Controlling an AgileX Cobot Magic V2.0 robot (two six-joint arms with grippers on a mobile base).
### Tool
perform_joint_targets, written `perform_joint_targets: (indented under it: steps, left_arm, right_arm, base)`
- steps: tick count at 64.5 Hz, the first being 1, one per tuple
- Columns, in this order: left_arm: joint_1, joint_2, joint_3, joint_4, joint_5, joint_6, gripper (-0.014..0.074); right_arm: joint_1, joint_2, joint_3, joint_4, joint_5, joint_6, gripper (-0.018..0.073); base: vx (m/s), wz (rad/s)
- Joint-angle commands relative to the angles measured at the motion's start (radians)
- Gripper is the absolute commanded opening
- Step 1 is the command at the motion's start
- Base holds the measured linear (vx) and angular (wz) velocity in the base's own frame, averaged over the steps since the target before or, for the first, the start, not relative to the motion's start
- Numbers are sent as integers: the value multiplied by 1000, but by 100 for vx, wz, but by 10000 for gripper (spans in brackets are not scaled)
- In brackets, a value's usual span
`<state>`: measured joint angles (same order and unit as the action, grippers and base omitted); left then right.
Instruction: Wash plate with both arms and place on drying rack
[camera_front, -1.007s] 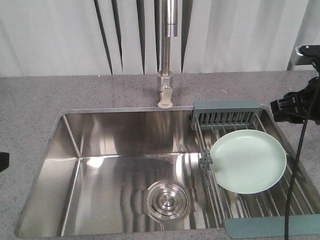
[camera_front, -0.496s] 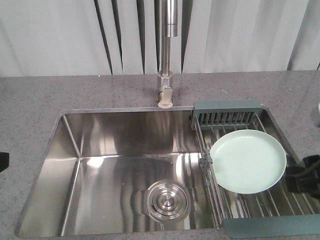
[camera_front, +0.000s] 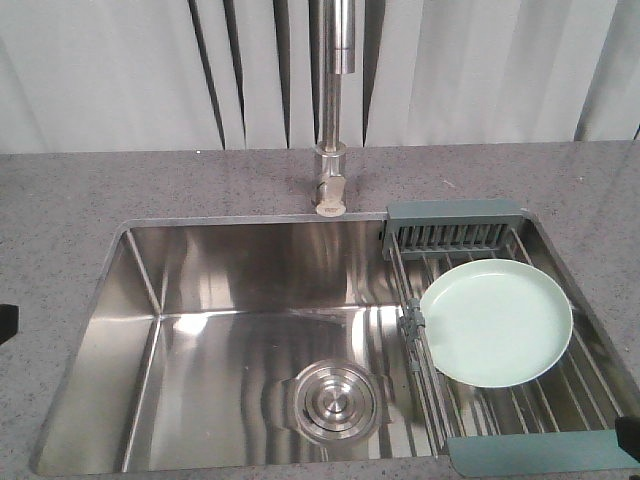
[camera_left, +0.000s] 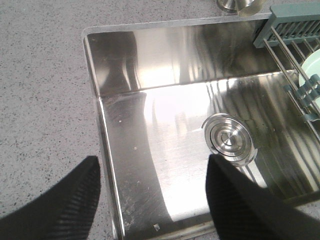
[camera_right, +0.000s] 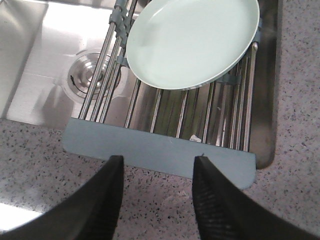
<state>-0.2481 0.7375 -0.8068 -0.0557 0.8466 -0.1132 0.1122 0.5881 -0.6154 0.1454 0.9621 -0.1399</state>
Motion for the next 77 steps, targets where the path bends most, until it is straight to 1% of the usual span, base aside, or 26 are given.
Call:
perform_joint_targets:
  steps: [1, 40, 46, 50, 53, 61, 67, 77]
  left_arm:
    - [-2, -6, -27, -6, -57, -10, 435]
    - [-2, -6, -27, -6, -61, -10, 435]
    - [-2, -6, -28, -6, -81, -10, 430]
    - [-2, 0, -28, -6, -118, -10, 417]
    - [-2, 14, -35, -6, -146, -10, 394]
    - [-2, 82, -96, -6, -136, -9, 318]
    - [-2, 150, -148, -6, -135, -3, 243]
    - [-2, 258, -235, -6, -142, 74, 106]
  right_arm:
    - [4, -21, -26, -2, -44, 1, 316]
    - [4, -31, -26, -1, -44, 1, 316]
    - [4, -31, -26, -1, -44, 1, 316]
    - [4, -31, -26, -1, -44, 1, 316]
    - [4, -31, -26, -1, -44, 1, 316]
    - [4, -31, -26, -1, -44, 1, 316]
    - [4, -31, -26, -1, -44, 1, 316]
    - [4, -31, -26, -1, -44, 1, 316]
  base:
    - [0, 0]
    - [0, 0]
    - [0, 0]
    - [0, 0]
    - [0, 0]
    - [0, 0]
    - [0, 0]
    - [0, 0]
